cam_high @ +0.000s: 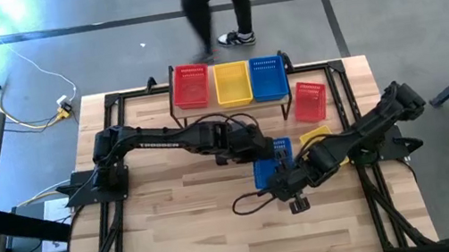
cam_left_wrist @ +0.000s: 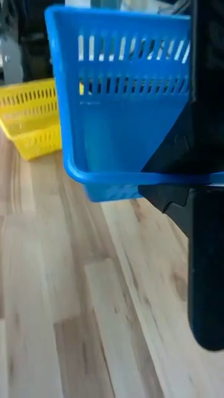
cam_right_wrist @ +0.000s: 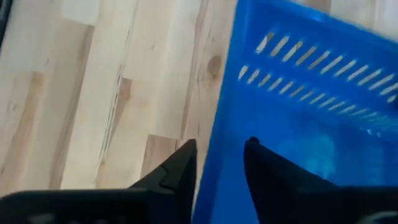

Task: Stack baskets on shelf by color
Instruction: Stack the blue basket on top of the blue basket on the shelf

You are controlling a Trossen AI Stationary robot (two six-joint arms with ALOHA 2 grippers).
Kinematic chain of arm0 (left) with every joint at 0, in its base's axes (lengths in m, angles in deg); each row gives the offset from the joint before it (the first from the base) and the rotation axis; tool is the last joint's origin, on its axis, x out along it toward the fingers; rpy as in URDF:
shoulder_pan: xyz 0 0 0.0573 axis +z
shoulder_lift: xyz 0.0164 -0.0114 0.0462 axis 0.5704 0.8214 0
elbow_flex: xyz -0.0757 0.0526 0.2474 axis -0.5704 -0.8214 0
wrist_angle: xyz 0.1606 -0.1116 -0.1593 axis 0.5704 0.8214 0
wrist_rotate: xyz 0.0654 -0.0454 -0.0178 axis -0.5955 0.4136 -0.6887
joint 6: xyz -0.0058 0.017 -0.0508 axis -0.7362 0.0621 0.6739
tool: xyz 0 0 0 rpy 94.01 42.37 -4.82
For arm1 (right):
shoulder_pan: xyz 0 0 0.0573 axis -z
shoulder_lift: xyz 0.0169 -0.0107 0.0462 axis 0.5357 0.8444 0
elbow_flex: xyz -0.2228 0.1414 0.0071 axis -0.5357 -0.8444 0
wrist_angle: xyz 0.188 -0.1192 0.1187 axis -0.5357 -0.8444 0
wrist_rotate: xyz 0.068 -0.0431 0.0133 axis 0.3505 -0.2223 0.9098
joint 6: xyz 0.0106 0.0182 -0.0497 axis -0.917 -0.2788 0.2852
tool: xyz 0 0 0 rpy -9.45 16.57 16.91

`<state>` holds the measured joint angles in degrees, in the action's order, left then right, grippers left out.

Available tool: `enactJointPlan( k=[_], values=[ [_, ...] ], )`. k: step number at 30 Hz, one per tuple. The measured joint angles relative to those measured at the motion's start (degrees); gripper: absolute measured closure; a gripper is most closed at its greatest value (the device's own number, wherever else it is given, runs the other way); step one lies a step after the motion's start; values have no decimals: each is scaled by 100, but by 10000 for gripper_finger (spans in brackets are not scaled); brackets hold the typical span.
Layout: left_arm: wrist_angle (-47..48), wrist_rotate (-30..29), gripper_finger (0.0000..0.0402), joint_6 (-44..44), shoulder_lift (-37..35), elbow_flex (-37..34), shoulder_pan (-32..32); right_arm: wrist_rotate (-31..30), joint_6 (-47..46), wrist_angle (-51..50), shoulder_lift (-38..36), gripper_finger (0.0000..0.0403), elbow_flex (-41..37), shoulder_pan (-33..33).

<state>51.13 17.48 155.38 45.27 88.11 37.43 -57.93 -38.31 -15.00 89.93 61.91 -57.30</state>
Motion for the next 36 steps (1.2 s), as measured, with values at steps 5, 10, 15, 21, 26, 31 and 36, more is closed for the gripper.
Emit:
enactJointPlan(
  k=[5,10,15,21,26,31,36],
  values=[
    [-298,-7,401,-160,4,-9,17,43,0,-40,-18,369,2,-13],
    [-130,-12,401,-154,9,-15,9,-3,-1,-72,-20,388,4,-11],
    [-68,-5,388,-262,9,-15,9,-13,3,-82,-20,400,4,-9],
    [-56,147,332,-415,9,-15,-3,41,-26,-134,-23,402,4,-11],
    [-130,196,292,-761,7,-16,-4,52,-212,-417,-27,403,7,-14],
    [-37,13,281,-951,-171,-26,31,77,-377,-710,-91,403,7,-22],
    [251,-83,283,-1021,-361,-31,116,80,-532,-798,-313,403,7,-28]
  ],
)
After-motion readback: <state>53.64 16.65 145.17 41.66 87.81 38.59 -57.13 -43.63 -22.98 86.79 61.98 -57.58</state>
